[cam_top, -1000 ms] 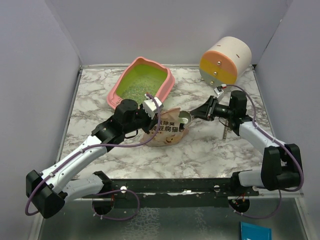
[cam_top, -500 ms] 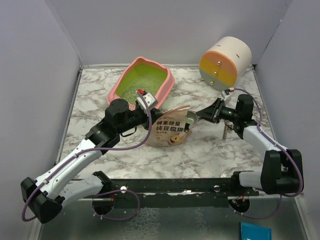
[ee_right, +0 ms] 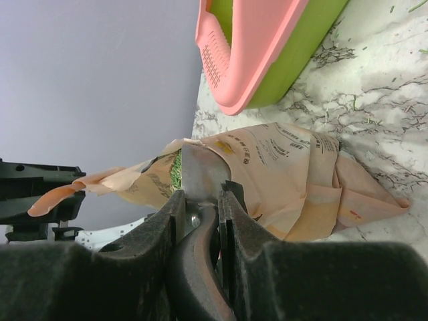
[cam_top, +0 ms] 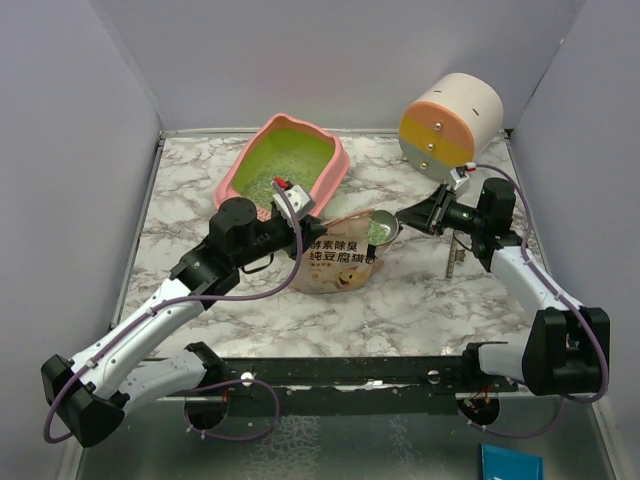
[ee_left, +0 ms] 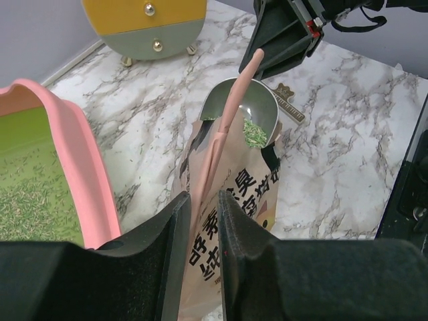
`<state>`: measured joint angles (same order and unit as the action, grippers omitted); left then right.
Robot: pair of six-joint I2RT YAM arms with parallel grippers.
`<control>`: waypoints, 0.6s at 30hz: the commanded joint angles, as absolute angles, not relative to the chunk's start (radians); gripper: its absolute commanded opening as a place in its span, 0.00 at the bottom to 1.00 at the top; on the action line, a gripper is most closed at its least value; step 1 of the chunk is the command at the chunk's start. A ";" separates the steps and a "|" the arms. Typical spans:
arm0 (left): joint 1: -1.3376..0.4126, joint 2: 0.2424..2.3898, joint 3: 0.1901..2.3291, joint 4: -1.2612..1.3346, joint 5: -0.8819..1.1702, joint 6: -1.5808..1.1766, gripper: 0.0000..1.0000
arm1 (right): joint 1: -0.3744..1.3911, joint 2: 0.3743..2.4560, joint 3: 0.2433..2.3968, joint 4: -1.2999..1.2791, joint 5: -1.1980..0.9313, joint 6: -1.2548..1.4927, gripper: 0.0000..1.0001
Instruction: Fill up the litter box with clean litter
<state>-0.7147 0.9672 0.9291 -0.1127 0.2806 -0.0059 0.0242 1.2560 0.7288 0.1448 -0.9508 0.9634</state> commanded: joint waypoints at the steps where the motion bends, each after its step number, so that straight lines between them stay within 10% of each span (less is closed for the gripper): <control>1: -0.711 0.920 0.958 -0.077 0.269 -0.013 0.26 | 0.018 1.225 0.774 0.157 -0.937 0.989 0.01; 18: -0.712 0.874 0.936 -0.064 0.227 -0.014 0.28 | -0.010 1.201 0.540 0.492 -0.962 1.247 0.01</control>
<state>-0.7147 0.9001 0.9295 -0.0940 0.2504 -0.0067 -0.0021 1.2179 0.5655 0.3435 -0.9398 1.1423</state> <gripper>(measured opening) 0.283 0.227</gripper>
